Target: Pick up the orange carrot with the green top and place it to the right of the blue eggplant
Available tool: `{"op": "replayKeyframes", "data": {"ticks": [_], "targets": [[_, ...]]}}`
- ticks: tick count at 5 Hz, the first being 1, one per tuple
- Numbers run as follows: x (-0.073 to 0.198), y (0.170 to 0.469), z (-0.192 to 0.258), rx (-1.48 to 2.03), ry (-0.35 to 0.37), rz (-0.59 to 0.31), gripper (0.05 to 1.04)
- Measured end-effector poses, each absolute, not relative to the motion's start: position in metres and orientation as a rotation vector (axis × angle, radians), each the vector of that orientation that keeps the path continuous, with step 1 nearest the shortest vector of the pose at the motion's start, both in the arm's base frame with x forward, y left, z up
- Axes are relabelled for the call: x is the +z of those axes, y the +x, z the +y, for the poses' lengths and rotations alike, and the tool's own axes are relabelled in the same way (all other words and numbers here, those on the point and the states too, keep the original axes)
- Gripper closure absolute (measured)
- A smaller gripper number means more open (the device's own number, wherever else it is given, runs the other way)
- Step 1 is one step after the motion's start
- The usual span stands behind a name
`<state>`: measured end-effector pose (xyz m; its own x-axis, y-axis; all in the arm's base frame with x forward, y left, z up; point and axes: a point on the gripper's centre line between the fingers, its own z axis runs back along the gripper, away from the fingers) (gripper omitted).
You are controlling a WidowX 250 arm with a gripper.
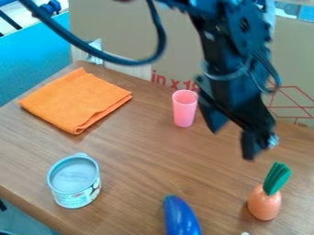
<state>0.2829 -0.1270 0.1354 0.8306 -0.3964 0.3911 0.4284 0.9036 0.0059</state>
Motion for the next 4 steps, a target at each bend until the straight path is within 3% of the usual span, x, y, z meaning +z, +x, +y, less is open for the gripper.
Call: {"op": "replayKeyframes", "data": {"ticks": [1,2,3,4], "targets": [[0.137,0.296,-0.082,-0.284,-0.016,-0.393,0.076],[0.128,0.310,-0.050,-0.167,0.008,-0.365,0.076],[0.121,0.325,-0.035,-0.097,-0.019,-0.332,0.076],[0.100,0.333,-0.030,-0.035,-0.053,-0.128,0.076]]}}
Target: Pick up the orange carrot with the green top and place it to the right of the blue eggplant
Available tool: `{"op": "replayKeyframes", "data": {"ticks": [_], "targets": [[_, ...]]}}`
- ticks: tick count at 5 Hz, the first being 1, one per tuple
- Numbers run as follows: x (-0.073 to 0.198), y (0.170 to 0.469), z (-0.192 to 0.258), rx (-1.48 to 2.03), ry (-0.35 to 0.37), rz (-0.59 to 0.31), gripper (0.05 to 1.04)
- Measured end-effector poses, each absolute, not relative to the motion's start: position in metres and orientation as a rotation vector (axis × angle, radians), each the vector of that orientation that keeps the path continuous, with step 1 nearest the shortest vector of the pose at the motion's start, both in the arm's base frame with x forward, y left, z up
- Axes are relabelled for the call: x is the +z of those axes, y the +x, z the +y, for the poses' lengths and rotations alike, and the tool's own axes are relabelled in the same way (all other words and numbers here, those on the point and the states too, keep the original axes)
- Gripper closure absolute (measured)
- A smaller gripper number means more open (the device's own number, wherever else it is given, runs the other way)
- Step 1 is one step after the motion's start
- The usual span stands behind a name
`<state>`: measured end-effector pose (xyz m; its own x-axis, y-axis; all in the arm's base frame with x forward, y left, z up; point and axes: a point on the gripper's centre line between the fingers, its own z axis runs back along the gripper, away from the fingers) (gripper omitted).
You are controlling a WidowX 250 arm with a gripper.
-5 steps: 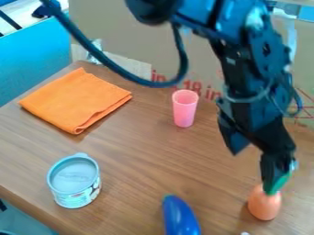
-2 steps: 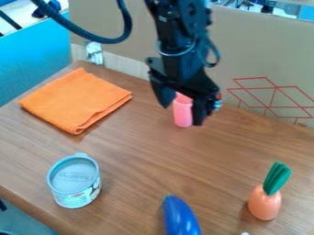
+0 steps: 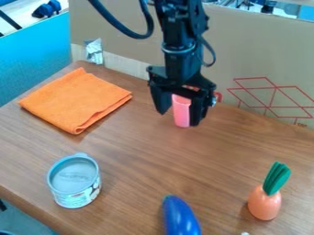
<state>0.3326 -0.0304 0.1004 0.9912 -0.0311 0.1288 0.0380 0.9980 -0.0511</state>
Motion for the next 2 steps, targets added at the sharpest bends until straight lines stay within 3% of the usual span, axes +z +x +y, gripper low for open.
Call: {"op": "replayKeyframes", "data": {"ticks": [2], "targets": [[0.1008,0.3320,-0.0304,-0.034,-0.056,-0.114,0.076]]}}
